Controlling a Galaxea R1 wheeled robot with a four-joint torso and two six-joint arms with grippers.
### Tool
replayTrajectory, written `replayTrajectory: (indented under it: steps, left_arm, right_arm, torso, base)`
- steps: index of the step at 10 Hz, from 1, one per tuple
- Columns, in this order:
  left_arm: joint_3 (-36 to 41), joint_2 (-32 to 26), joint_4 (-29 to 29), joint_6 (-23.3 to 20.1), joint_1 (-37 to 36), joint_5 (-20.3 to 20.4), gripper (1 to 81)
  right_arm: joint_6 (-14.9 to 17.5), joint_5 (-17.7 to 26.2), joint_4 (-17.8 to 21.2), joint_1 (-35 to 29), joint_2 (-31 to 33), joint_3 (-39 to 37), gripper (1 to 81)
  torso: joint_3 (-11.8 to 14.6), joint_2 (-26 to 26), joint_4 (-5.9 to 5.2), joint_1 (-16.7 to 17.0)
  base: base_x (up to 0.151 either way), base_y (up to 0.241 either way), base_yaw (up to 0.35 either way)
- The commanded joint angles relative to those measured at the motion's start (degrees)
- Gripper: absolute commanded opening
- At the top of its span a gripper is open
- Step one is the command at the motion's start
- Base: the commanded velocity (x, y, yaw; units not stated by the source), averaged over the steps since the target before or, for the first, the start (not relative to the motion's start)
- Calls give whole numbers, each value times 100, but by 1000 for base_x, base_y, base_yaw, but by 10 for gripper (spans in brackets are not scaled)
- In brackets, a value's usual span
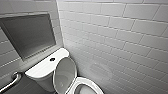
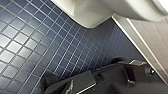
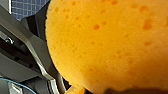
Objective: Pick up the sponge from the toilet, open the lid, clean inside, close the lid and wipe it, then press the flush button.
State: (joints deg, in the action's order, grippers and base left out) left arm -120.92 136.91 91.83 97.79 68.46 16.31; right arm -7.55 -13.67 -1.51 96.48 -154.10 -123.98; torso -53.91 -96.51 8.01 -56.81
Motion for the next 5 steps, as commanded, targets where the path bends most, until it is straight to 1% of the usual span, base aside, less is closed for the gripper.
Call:
replayTrajectory:
  steps: [1,2,3,5]
  left_arm:
    - [-142,530,722,170,462,-1227,811]
    - [-300,662,722,170,646,-1253,811]
    - [-685,907,748,100,813,-1210,811]
    - [-1555,1565,722,144,1130,-1192,811]
  right_arm:
    - [104,399,-182,-150,0,-257,10]
    - [95,417,-322,-168,-44,-283,10]
    - [95,417,-437,-176,-140,-388,10]
    - [87,434,-455,-212,-465,-827,10]
  torso:
    - [0,0,0,0]
    - [0,0,0,0]
    - [0,0,0,0]
    - [0,0,0,0]
  base:
    - [0,0,0]
    - [0,0,0]
    - [0,0,0]
    - [0,0,0]
